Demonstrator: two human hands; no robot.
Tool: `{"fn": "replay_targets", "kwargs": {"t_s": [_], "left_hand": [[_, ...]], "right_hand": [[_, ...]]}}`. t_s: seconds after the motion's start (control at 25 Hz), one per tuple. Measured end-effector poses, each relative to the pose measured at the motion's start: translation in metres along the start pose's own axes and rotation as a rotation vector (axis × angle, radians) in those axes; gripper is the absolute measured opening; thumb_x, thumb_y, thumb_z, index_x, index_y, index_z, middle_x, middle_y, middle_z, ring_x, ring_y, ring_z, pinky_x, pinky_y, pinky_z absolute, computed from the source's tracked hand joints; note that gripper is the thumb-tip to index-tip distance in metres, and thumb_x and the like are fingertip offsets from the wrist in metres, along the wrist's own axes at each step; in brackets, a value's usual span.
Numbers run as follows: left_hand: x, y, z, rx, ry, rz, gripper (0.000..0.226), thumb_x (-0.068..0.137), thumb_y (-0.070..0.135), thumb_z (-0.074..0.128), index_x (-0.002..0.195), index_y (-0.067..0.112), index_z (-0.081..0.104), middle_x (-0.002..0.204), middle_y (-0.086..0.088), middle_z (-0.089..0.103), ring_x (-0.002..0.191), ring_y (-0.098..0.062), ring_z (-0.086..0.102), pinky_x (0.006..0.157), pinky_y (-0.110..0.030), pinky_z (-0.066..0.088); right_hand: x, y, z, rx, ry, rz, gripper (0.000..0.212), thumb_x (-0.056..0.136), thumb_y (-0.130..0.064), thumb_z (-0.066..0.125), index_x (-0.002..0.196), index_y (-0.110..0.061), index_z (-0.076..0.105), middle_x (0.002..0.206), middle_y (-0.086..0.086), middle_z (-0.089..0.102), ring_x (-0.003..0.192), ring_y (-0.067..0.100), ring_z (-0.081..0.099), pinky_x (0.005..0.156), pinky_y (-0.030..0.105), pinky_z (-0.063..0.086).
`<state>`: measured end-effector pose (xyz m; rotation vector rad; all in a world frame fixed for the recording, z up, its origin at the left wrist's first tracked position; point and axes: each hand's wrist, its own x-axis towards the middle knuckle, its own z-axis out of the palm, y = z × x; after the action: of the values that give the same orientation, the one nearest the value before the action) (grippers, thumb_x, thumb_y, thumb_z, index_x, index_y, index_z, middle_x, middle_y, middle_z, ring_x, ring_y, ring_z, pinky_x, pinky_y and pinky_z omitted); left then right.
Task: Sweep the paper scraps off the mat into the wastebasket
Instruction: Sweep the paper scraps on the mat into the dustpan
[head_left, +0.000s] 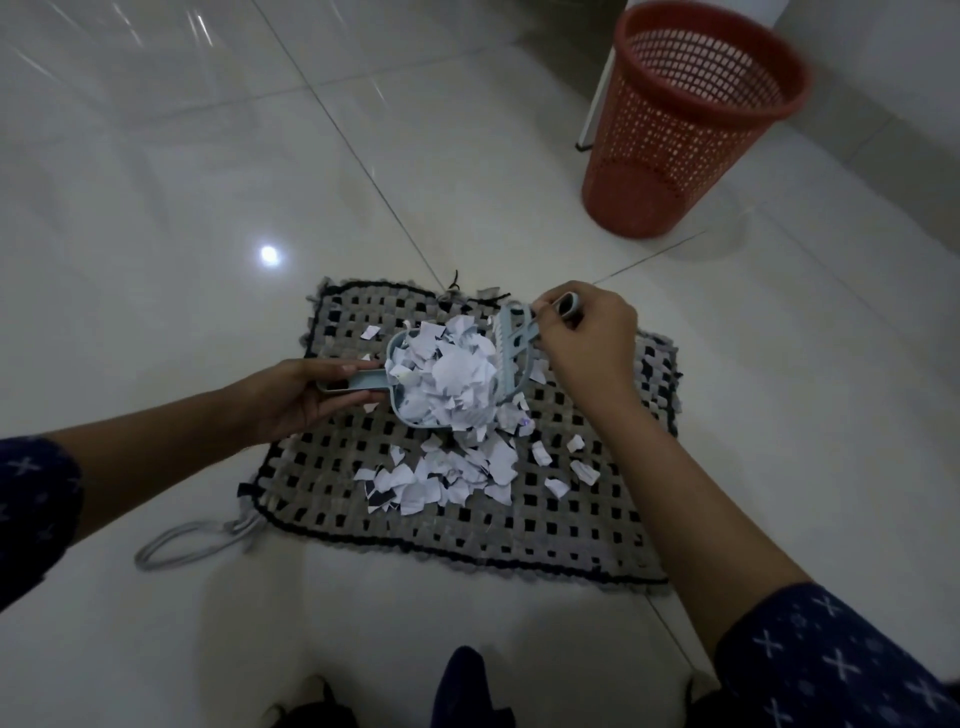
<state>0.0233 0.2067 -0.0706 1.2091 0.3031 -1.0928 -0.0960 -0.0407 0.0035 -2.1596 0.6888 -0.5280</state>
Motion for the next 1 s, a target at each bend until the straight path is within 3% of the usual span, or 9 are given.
{"fn": "replay_targets", "kwargs": {"t_s": [0.16, 0.36, 0.44, 0.52, 0.6, 0.76, 1.0], "left_hand": [[-0.007, 0.005, -0.006, -0.023, -0.007, 0.021, 0.030, 0.092, 0.001, 0.040, 0.110, -0.001, 0.064, 0.109, -0.019, 0.069, 0.097, -0.031, 0.068, 0.073, -0.025, 0.057], [-0.016, 0.009, -0.009, -0.065, 0.006, 0.057, 0.031, 0.092, 0.000, 0.038, 0.111, -0.001, 0.063, 0.112, -0.020, 0.068, 0.093, -0.028, 0.070, 0.066, -0.021, 0.057], [-0.017, 0.010, -0.009, -0.075, 0.011, 0.065, 0.032, 0.093, 0.000, 0.037, 0.108, -0.002, 0.066, 0.114, -0.020, 0.066, 0.092, -0.027, 0.071, 0.066, -0.021, 0.057], [-0.017, 0.010, -0.008, -0.067, 0.005, 0.074, 0.033, 0.093, 0.000, 0.037, 0.116, -0.003, 0.060, 0.119, -0.021, 0.064, 0.096, -0.028, 0.069, 0.069, -0.021, 0.057], [-0.016, 0.008, -0.006, -0.057, 0.004, 0.080, 0.035, 0.093, 0.000, 0.037, 0.124, -0.004, 0.054, 0.123, -0.023, 0.060, 0.101, -0.030, 0.067, 0.072, -0.021, 0.057], [-0.015, 0.004, -0.001, -0.068, 0.010, 0.070, 0.036, 0.093, 0.000, 0.037, 0.125, -0.004, 0.053, 0.122, -0.024, 0.060, 0.099, -0.031, 0.067, 0.075, -0.023, 0.057], [-0.015, 0.004, -0.004, -0.053, 0.013, 0.075, 0.035, 0.093, 0.000, 0.038, 0.123, -0.003, 0.055, 0.120, -0.022, 0.062, 0.102, -0.031, 0.066, 0.076, -0.023, 0.056]], "right_hand": [[0.009, 0.000, 0.000, 0.037, -0.035, 0.014, 0.012, 0.085, -0.009, 0.060, 0.077, -0.009, 0.070, 0.070, 0.012, 0.069, 0.068, 0.027, 0.067, 0.068, 0.042, 0.059], [0.011, -0.005, 0.003, -0.061, -0.117, -0.020, 0.013, 0.086, -0.007, 0.059, 0.080, -0.008, 0.070, 0.068, 0.007, 0.065, 0.066, 0.026, 0.065, 0.063, 0.030, 0.052], [0.007, -0.003, 0.006, -0.078, -0.134, 0.001, 0.014, 0.086, -0.006, 0.057, 0.080, -0.006, 0.070, 0.067, 0.010, 0.065, 0.065, 0.027, 0.066, 0.063, 0.034, 0.055], [0.001, -0.003, 0.010, -0.052, -0.136, 0.017, 0.014, 0.086, -0.007, 0.057, 0.079, -0.005, 0.070, 0.068, 0.014, 0.067, 0.065, 0.029, 0.066, 0.065, 0.040, 0.058], [-0.003, -0.007, 0.014, -0.046, -0.119, -0.003, 0.015, 0.086, -0.008, 0.058, 0.079, -0.004, 0.070, 0.069, 0.015, 0.067, 0.062, 0.026, 0.064, 0.063, 0.038, 0.057], [-0.007, -0.016, 0.017, -0.098, -0.105, -0.097, 0.015, 0.087, -0.009, 0.056, 0.083, -0.004, 0.070, 0.063, 0.006, 0.061, 0.050, 0.008, 0.046, 0.053, 0.023, 0.039], [0.002, -0.029, 0.012, -0.158, -0.142, -0.164, 0.015, 0.086, -0.010, 0.056, 0.083, -0.003, 0.070, 0.075, 0.013, 0.070, 0.066, 0.021, 0.060, 0.061, 0.026, 0.047]]}}
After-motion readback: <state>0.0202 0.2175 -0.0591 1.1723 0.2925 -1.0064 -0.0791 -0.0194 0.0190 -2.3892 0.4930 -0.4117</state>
